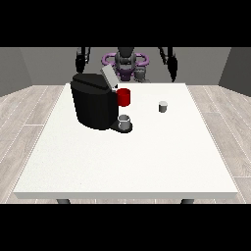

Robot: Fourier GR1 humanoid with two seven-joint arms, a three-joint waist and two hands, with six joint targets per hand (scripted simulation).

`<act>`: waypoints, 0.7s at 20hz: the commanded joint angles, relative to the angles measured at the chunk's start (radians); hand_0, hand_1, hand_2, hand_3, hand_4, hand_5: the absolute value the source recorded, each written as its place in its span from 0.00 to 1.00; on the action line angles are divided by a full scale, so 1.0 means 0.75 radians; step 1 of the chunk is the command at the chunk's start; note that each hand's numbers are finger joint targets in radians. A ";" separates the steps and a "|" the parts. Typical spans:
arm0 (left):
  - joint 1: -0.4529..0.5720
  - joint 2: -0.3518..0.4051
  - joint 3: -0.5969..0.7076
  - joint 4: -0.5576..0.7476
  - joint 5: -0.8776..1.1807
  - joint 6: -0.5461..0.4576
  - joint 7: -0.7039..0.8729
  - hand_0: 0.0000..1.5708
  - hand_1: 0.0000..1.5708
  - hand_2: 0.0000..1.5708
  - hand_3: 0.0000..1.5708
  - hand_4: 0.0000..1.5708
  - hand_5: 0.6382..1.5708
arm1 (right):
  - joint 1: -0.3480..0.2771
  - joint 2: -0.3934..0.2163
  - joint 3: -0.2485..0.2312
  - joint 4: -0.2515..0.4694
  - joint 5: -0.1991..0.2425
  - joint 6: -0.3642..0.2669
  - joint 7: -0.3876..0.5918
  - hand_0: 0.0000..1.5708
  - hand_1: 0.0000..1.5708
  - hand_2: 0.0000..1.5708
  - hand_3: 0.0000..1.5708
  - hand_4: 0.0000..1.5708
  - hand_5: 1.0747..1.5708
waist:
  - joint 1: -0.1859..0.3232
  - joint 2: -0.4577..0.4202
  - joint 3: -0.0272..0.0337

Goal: Insert the coffee pod into the coffee machine and close the lid

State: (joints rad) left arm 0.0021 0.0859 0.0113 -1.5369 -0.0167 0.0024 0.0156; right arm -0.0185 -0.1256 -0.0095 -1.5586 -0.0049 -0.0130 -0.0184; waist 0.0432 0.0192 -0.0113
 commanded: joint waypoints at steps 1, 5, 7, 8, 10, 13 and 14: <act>-0.011 0.052 0.061 0.021 0.054 -0.077 -0.042 0.00 0.00 0.00 0.00 0.17 1.00 | -0.039 -0.001 -0.014 0.074 0.009 0.019 0.010 0.00 0.00 0.00 0.00 0.08 1.00 | -0.009 -0.020 0.0150; 0.007 0.022 0.051 0.013 0.112 -0.143 -0.229 0.00 0.00 0.00 0.00 0.17 1.00 | 0.055 0.028 -0.002 0.074 -0.019 0.039 -0.039 0.00 0.00 0.00 0.00 0.08 1.00 | -0.040 -0.042 0.0148; -0.008 -0.007 0.042 -0.014 0.121 -0.132 -0.261 0.00 0.00 0.00 0.00 0.17 1.00 | 0.034 0.108 -0.086 0.062 -0.013 -0.129 -0.128 0.00 0.00 0.00 0.00 0.08 1.00 | -0.063 -0.059 0.0152; 0.005 0.013 0.052 -0.008 0.121 -0.149 -0.274 0.00 0.00 0.00 0.00 0.18 1.00 | 0.068 0.116 -0.100 0.076 -0.033 -0.120 -0.180 0.00 0.00 0.00 0.00 0.07 1.00 | -0.075 -0.056 0.0154; 0.019 0.093 0.092 0.008 0.097 -0.170 -0.243 0.00 0.00 0.00 0.00 0.15 1.00 | 0.063 0.099 -0.100 0.012 -0.048 -0.111 -0.094 0.00 0.00 0.00 0.00 0.06 1.00 | -0.079 -0.097 0.0151; 0.029 0.152 0.060 -0.008 0.031 -0.211 -0.216 0.00 0.00 0.00 0.00 0.20 1.00 | 0.114 0.109 -0.068 0.031 -0.035 -0.090 -0.141 0.00 0.00 0.00 0.00 0.14 1.00 | -0.074 -0.102 0.0153; -0.054 0.119 0.046 0.046 -0.061 -0.108 -0.229 0.00 0.00 0.00 0.00 0.14 1.00 | 0.070 0.144 -0.036 0.011 -0.009 -0.130 -0.130 0.00 0.00 0.00 0.00 0.17 1.00 | -0.118 -0.056 0.0152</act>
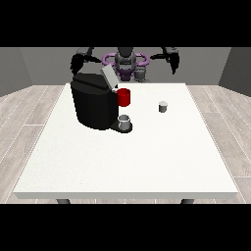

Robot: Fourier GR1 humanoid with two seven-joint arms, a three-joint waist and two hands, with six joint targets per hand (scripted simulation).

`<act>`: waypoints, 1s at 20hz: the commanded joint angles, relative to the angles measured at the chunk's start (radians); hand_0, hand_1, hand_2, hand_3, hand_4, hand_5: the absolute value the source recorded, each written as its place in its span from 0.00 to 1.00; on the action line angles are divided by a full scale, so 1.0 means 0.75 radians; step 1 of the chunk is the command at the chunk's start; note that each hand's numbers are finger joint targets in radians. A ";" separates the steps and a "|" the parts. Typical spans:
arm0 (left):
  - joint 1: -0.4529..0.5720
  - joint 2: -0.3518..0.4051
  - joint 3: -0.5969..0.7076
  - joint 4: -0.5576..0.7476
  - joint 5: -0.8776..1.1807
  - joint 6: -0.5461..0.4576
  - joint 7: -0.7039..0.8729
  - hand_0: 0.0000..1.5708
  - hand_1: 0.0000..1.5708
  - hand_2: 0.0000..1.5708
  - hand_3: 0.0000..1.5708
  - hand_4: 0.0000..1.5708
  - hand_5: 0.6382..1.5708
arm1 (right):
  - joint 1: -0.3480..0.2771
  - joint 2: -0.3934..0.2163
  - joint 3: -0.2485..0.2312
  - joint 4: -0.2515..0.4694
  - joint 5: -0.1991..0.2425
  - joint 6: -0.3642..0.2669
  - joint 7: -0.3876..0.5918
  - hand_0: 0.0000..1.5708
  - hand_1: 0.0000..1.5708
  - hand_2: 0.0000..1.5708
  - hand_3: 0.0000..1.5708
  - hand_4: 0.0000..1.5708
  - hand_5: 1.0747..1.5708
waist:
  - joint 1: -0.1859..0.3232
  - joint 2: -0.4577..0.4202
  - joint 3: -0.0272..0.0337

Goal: Insert the coffee pod into the coffee machine and close the lid

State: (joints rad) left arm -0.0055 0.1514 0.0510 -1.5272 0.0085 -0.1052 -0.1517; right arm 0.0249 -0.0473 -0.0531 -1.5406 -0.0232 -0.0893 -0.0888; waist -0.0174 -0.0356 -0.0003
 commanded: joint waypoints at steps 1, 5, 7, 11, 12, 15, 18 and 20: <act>-0.116 0.105 0.066 0.090 -0.078 0.003 -0.077 0.00 0.00 0.00 0.00 0.00 1.00 | -0.028 0.008 -0.007 0.001 -0.007 0.004 -0.072 0.00 0.00 0.00 0.00 0.14 1.00 | -0.064 0.084 0.0003; -0.223 0.174 0.080 0.153 -0.118 -0.004 0.067 0.00 0.00 0.00 0.00 0.00 1.00 | -0.051 0.016 -0.002 0.017 -0.015 0.012 -0.086 0.00 0.00 0.00 0.00 0.11 1.00 | -0.091 0.122 0.0008; -0.327 0.216 0.169 0.282 -0.050 -0.039 0.072 0.00 0.00 0.00 0.00 0.00 1.00 | -0.091 0.053 0.049 -0.025 0.008 -0.008 -0.080 0.00 0.00 0.00 0.00 0.11 1.00 | -0.140 0.181 0.0002; -0.353 0.281 0.217 0.480 -0.043 -0.110 0.008 0.00 0.00 0.00 0.00 0.00 1.00 | -0.110 0.040 0.065 -0.103 0.009 -0.011 0.009 0.00 0.00 0.00 0.00 0.08 1.00 | -0.181 0.212 -0.0007; -0.394 0.286 0.203 0.506 -0.070 -0.110 0.007 0.00 0.00 0.00 0.00 0.00 1.00 | -0.128 0.032 0.052 -0.058 -0.004 0.010 -0.022 0.00 0.00 0.00 0.00 0.15 1.00 | -0.154 0.212 -0.0001; -0.487 0.303 0.211 0.578 -0.112 -0.058 0.059 0.00 0.00 0.00 0.00 0.00 1.00 | -0.146 0.060 0.075 -0.035 -0.002 0.011 -0.054 0.00 0.00 0.00 0.00 0.18 1.00 | -0.205 0.292 0.0000; -0.538 0.337 0.240 0.694 -0.096 -0.106 0.009 0.00 0.00 0.00 0.00 0.00 1.00 | -0.200 0.026 0.052 -0.001 0.009 0.008 -0.052 0.00 0.00 0.00 0.00 0.21 1.00 | -0.176 0.338 -0.0001; -0.574 0.311 0.213 0.808 -0.144 -0.083 0.001 0.00 0.00 0.00 0.00 0.00 1.00 | -0.219 0.043 0.094 -0.073 0.031 -0.041 0.106 0.00 0.00 0.00 0.00 0.22 1.00 | -0.182 0.273 -0.0002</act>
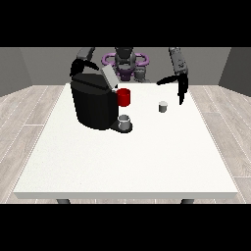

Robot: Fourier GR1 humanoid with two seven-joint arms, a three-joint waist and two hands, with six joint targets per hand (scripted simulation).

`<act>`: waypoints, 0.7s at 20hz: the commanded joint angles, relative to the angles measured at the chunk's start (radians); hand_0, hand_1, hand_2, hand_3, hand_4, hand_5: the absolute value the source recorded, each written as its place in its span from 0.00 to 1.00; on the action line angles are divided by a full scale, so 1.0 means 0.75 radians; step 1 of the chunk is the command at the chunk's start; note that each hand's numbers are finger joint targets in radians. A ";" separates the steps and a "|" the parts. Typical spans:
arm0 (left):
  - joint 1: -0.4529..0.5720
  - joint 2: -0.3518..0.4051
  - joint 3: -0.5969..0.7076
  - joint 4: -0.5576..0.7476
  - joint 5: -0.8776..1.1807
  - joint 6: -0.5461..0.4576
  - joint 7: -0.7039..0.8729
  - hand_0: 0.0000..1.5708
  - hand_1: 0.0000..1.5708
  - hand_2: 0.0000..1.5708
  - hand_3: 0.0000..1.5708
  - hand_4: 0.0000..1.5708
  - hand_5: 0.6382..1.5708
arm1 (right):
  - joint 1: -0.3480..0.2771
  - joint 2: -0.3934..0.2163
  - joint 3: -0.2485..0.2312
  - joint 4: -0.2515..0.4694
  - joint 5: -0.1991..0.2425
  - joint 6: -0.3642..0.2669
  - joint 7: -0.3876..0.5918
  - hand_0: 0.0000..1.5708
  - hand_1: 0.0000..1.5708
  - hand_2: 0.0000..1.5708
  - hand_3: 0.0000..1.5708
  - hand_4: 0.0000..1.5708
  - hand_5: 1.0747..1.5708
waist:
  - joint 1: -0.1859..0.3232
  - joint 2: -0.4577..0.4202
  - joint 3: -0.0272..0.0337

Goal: Insert the coffee pod into the coffee machine and close the lid

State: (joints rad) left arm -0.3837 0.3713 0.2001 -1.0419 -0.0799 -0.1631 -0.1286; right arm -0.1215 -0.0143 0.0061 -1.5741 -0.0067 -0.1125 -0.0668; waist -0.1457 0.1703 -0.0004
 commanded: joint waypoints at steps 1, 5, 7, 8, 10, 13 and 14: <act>-0.077 -0.012 -0.016 0.144 -0.073 0.057 -0.046 0.00 0.00 0.00 0.00 0.00 1.00 | -0.078 -0.016 -0.049 0.031 -0.028 -0.003 0.029 0.00 0.00 0.00 0.00 0.23 1.00 | -0.001 0.040 0.0001; -0.109 0.010 -0.079 0.181 -0.143 0.024 0.002 0.00 0.00 0.00 0.00 0.00 1.00 | -0.080 0.018 0.002 0.127 0.034 -0.097 0.018 0.00 0.00 0.00 0.00 0.25 1.00 | 0.038 0.032 0.0003; -0.154 0.001 -0.090 0.197 -0.170 0.050 0.057 0.00 0.00 0.00 0.00 0.00 1.00 | -0.065 0.010 -0.013 0.187 0.057 -0.072 -0.029 0.00 0.00 0.00 0.00 0.25 1.00 | 0.023 0.037 0.0006; -0.168 0.004 -0.096 0.242 -0.196 0.062 0.053 0.00 0.00 0.00 0.00 0.00 1.00 | -0.094 -0.009 -0.011 0.147 0.035 -0.039 0.020 0.00 0.00 0.00 0.00 0.26 1.00 | 0.005 0.026 0.0003; -0.193 0.053 -0.068 0.308 -0.195 0.032 -0.073 0.00 0.00 0.13 0.00 0.00 1.00 | -0.170 -0.018 -0.041 0.164 0.051 -0.079 0.030 0.00 0.00 0.00 0.00 0.27 1.00 | 0.025 0.100 -0.0001; -0.196 0.026 -0.120 0.289 -0.258 0.049 0.075 0.07 0.07 0.32 0.00 0.00 1.00 | -0.079 -0.018 -0.048 0.235 0.033 -0.055 0.027 0.00 0.00 0.00 0.00 0.27 1.00 | 0.033 -0.034 0.0005; -0.204 0.029 -0.105 0.351 -0.275 0.085 -0.002 0.14 0.14 0.34 0.14 0.00 1.00 | -0.136 -0.063 -0.066 0.172 0.018 -0.028 0.086 0.00 0.00 0.00 0.00 0.26 1.00 | 0.007 -0.001 0.0001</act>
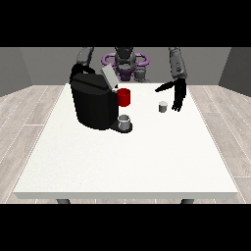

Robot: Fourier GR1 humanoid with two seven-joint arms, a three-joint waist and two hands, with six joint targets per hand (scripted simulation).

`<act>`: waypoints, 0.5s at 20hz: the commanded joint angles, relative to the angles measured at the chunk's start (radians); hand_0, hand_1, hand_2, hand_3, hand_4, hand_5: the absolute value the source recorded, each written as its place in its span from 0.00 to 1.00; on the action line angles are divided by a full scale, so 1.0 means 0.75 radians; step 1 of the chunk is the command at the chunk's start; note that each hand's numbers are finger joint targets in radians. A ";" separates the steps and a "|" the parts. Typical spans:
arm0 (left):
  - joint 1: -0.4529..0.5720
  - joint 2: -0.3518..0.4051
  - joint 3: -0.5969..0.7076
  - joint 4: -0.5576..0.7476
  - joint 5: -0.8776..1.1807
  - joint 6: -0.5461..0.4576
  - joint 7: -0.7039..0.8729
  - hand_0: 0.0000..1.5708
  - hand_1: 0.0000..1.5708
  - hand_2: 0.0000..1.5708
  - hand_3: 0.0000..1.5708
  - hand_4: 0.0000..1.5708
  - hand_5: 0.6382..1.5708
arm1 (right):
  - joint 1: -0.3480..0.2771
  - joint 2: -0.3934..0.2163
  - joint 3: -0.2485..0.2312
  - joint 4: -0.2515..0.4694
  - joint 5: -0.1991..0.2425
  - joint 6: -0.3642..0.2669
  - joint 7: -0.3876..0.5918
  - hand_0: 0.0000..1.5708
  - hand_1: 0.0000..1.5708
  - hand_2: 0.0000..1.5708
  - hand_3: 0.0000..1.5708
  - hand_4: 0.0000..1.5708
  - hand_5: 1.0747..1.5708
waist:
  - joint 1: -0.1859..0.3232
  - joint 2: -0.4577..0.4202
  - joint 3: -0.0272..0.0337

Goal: Insert the coffee pod into the coffee machine and close the lid

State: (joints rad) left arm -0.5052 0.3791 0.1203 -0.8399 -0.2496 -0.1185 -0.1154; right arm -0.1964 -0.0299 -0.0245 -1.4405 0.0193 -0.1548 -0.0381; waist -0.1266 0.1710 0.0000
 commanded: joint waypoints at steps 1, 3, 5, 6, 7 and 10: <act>-0.044 0.020 0.024 0.119 -0.050 0.060 -0.087 0.28 0.28 0.39 0.19 0.00 1.00 | -0.036 -0.050 -0.019 0.008 -0.008 0.044 0.005 0.00 0.00 0.00 0.00 0.26 1.00 | -0.023 0.051 -0.0005; -0.023 0.005 0.018 0.178 -0.064 0.066 -0.033 0.44 0.44 0.50 0.27 0.00 1.00 | 0.041 0.033 0.066 -0.038 0.077 -0.053 0.010 0.00 0.00 0.00 0.00 0.25 1.00 | -0.038 0.004 -0.0006; -0.041 -0.001 -0.015 0.186 -0.112 0.073 -0.046 0.48 0.48 0.52 0.33 0.00 1.00 | 0.012 0.033 0.033 0.020 0.045 -0.040 -0.012 0.00 0.00 0.00 0.00 0.25 1.00 | -0.010 -0.003 -0.0003; -0.034 0.054 -0.018 0.192 -0.136 0.077 -0.126 0.39 0.39 0.47 0.30 0.00 1.00 | -0.055 -0.022 -0.029 -0.022 -0.026 0.013 0.054 0.00 0.00 0.00 0.00 0.25 1.00 | -0.030 0.050 -0.0006; -0.017 0.058 -0.046 0.214 -0.174 0.087 -0.115 0.45 0.45 0.49 0.31 0.00 1.00 | -0.024 -0.005 0.009 -0.043 0.000 0.005 0.053 0.00 0.00 0.00 0.00 0.27 1.00 | -0.049 0.042 -0.0007; -0.019 0.087 -0.062 0.235 -0.210 0.077 -0.164 0.38 0.38 0.46 0.30 0.00 1.00 | 0.001 0.014 0.011 0.012 0.004 0.003 -0.035 0.00 0.00 0.00 0.00 0.29 1.00 | -0.015 0.065 -0.0003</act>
State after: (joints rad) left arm -0.5349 0.4054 0.0896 -0.6985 -0.3671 -0.0536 -0.1784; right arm -0.2156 -0.0254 -0.0172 -1.4460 0.0279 -0.1619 -0.0181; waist -0.1465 0.1961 -0.0004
